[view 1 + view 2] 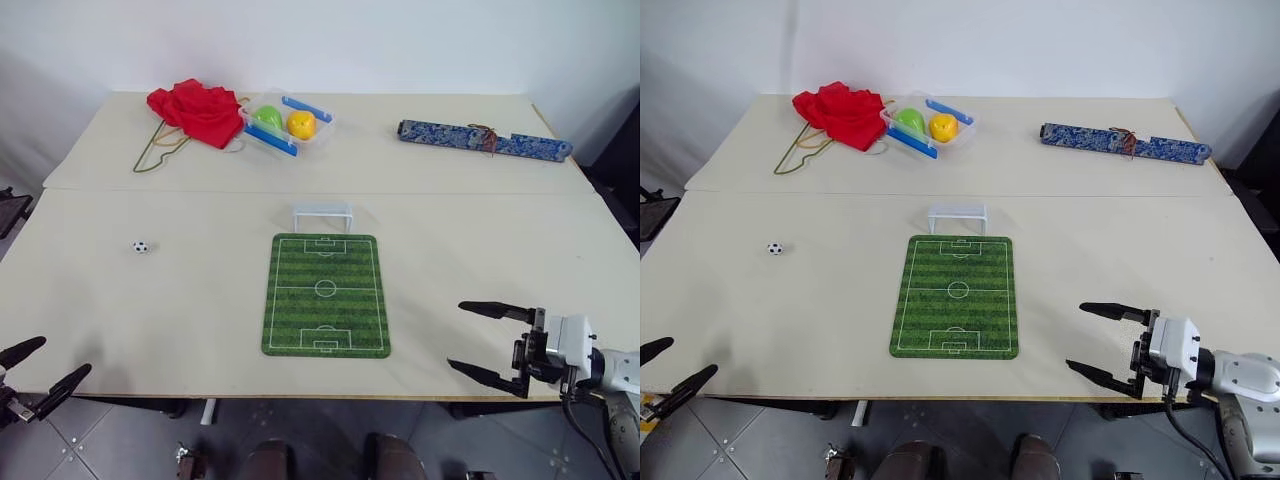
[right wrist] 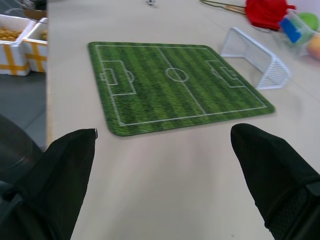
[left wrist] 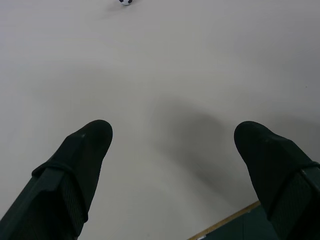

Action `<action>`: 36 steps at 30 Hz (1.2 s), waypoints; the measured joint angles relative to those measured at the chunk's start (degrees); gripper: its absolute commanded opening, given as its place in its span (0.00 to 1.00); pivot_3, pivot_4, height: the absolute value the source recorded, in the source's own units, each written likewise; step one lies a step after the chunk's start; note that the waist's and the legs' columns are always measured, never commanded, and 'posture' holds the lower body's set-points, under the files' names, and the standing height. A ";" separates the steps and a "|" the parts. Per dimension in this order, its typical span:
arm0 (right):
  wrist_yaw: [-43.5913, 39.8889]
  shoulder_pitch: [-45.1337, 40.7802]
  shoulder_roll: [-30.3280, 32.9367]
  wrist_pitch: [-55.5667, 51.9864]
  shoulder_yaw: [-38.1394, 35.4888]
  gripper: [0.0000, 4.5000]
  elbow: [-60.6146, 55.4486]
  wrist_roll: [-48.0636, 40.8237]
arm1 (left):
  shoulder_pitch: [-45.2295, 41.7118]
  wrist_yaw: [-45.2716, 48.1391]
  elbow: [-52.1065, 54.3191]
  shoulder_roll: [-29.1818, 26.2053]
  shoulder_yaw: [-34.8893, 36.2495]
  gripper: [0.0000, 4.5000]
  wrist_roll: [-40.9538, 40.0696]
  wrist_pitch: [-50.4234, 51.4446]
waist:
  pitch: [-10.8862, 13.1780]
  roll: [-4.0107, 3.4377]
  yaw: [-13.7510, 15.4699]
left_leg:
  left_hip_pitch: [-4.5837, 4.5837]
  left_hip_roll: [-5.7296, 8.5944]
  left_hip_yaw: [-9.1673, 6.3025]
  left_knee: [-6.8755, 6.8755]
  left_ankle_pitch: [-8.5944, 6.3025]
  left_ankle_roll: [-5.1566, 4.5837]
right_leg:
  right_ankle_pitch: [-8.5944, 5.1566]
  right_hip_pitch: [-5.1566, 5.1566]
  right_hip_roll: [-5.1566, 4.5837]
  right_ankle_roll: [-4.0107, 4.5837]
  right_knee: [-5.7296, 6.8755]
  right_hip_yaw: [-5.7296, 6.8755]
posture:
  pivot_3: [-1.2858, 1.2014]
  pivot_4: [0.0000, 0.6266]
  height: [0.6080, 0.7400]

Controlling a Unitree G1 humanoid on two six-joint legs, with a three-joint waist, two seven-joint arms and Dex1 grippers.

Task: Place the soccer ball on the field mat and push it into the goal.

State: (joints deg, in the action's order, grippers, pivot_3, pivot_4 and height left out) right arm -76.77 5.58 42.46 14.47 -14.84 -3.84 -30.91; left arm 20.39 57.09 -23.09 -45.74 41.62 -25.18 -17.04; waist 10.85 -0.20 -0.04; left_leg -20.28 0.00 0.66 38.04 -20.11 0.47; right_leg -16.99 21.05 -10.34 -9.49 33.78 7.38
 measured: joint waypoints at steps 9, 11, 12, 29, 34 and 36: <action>10.05 -8.13 -10.73 -7.34 3.70 1.00 -8.00 -6.18 | -8.91 -8.59 0.74 6.02 3.48 0.99 -8.52 10.21 | 0.00 0.00 -0.06 | 0.02 -0.03 -0.04 0.09 -0.01 0.02 | 0.00 0.02 0.00 0.00 0.11 -0.03 | 0.52 0.24 1.00; 14.28 -10.40 -13.48 -8.51 4.55 1.00 -10.48 -6.87 | -10.50 -13.15 2.87 9.54 3.95 0.99 -9.32 10.98 | -0.03 0.04 -0.06 | 0.01 0.00 -0.04 0.11 -0.01 0.02 | 0.01 0.02 -0.01 -0.01 0.13 -0.05 | 0.52 0.24 1.00; 15.24 -11.04 -13.97 -8.60 4.92 1.00 -11.09 -6.83 | -10.57 -14.41 4.03 11.08 3.99 0.99 -9.69 11.37 | -0.06 0.10 -0.04 | 0.01 0.00 -0.04 0.11 -0.02 0.03 | 0.00 0.02 -0.01 -0.01 0.13 -0.04 | 0.52 0.24 1.00; 14.71 -11.45 -14.05 -8.22 7.58 1.00 -11.26 -4.35 | -43.98 -30.66 -4.70 9.19 -14.40 0.99 2.89 20.48 | -0.28 0.46 0.05 | 0.07 0.09 0.22 0.45 -0.16 -0.09 | 0.06 0.07 0.01 -0.07 0.35 -0.08 | 0.52 0.24 1.00; 12.92 -8.10 -13.52 -6.77 6.53 1.00 -9.87 -4.21 | -50.23 -28.40 -16.39 8.38 -20.02 0.99 7.42 20.24 | -0.29 0.49 -0.42 | 0.02 0.01 0.44 0.15 -0.14 -0.06 | 0.05 0.38 0.01 -0.05 0.32 0.28 | 0.52 0.24 1.00; 12.26 -6.94 -12.70 -5.57 4.84 1.00 -8.59 -3.89 | -51.47 -27.43 -19.16 7.31 -21.54 0.99 9.12 19.56 | -0.29 0.49 -0.41 | 0.00 0.02 0.52 0.15 -0.15 -0.08 | 0.05 0.39 -0.03 -0.05 0.28 0.26 | 0.52 0.24 1.00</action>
State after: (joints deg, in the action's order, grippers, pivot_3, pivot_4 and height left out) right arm -64.51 -1.36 29.76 8.90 -9.99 -12.43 -34.80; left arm -31.08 29.66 -42.25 -38.43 20.08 -16.06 2.53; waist 10.55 0.29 -0.45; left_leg -20.28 0.02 1.18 38.19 -20.27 0.39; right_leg -16.94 21.45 -10.37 -9.54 34.06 7.64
